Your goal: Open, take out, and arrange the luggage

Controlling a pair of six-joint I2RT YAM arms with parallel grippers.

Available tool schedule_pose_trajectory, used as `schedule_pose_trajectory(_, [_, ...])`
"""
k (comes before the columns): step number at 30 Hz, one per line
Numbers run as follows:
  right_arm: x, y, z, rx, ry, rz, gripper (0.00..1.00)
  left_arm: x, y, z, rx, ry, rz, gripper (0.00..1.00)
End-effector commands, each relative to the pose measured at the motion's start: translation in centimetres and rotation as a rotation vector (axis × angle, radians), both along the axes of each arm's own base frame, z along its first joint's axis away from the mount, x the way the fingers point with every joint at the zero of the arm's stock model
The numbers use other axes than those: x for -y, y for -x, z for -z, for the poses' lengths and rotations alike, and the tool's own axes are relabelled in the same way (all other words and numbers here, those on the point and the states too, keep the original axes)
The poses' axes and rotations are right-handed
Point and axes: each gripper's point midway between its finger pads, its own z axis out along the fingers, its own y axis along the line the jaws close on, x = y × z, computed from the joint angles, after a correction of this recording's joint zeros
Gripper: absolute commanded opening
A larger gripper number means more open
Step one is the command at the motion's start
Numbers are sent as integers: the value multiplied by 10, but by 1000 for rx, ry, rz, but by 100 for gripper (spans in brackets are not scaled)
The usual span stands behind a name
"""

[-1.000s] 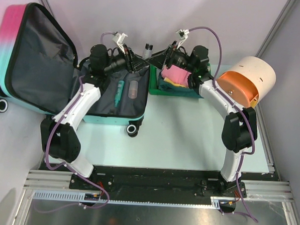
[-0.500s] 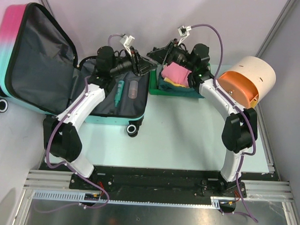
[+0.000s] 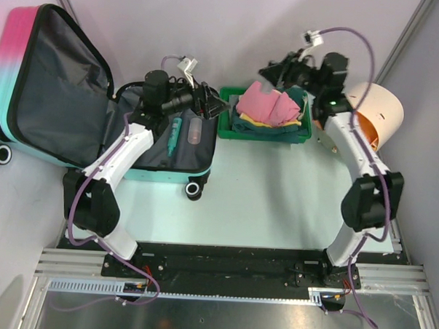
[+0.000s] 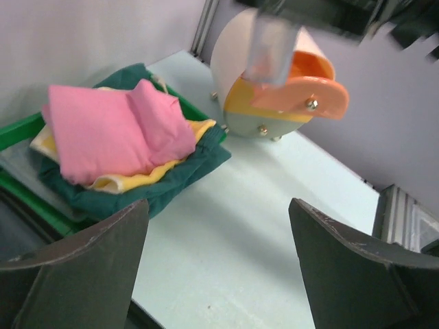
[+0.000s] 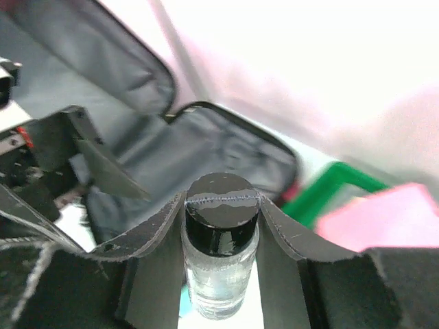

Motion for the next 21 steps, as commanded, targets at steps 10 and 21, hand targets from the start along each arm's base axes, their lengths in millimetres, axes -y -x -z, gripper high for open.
schedule_pose_trajectory(10, [215, 41, 15, 81, 748, 450, 0, -15, 1, 10, 44, -77, -24, 88])
schedule_pose_trajectory(21, [282, 41, 69, -80, 1066, 573, 0, -14, 0, 5, 51, -71, -20, 88])
